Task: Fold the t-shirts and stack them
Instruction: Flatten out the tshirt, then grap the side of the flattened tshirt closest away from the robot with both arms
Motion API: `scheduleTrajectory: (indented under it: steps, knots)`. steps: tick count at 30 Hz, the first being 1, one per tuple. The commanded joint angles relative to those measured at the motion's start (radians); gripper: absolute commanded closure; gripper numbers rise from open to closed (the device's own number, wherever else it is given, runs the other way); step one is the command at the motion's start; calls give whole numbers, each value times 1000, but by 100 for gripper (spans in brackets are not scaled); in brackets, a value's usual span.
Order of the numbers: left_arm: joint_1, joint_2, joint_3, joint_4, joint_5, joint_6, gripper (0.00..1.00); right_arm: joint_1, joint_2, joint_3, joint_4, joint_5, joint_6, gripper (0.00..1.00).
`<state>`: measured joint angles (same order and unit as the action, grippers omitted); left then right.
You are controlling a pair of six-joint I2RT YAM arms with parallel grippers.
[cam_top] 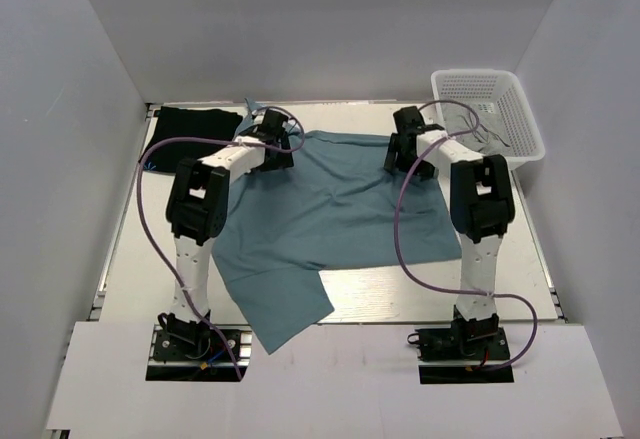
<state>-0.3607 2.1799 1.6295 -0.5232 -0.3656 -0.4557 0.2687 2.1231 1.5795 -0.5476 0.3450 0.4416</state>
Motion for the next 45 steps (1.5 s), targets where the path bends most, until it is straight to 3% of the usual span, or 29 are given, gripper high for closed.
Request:
scheduleTrajectory:
  steps: [1, 5, 8, 13, 16, 20, 21, 22, 27, 32, 34, 38, 39, 42, 45]
  knots:
    - [17, 89, 134, -29, -28, 74, 0, -19, 124, 138, -43, 80, 8, 10]
    - [41, 190, 256, -29, -42, 117, 0, -39, 215, 285, -16, 13, -67, 10]
    - [52, 213, 319, -2, -3, 167, 0, -28, 184, 297, 61, -23, -151, 10]
    - [62, 195, 409, -38, 45, 213, 0, -28, 65, 303, 100, -47, -204, 10]
    - [52, 112, 409, -93, 45, 210, 0, -22, -76, 213, 107, -54, -195, 10]
    - [23, -92, 250, -129, 112, 119, 0, -26, -265, 1, 167, -55, -75, 10]
    - [23, -144, 127, -129, 146, 92, 0, -25, -334, -42, 176, -61, -57, 10]
    - [14, -255, -14, -144, 216, 13, 0, -25, -420, -223, 219, -73, -12, 10]
    - [-89, -635, -502, -67, 318, -130, 0, -23, -552, -449, 282, -205, 45, 10]
    - [-271, -931, -807, -151, 355, -247, 0, -22, -663, -605, 279, -199, 68, 10]
    - [-342, -1001, -873, -152, 418, -320, 0, -25, -732, -656, 301, -221, 69, 10]
    - [-558, -962, -924, -242, 432, -461, 0, -25, -821, -749, 331, -233, 72, 10]
    - [-645, -947, -909, -256, 432, -480, 0, -26, -853, -765, 331, -230, 74, 10]
    - [-769, -870, -844, -322, 374, -546, 0, -26, -891, -785, 327, -225, 77, 10]
    - [-823, -792, -792, -392, 335, -589, 0, -25, -904, -803, 325, -225, 69, 10]
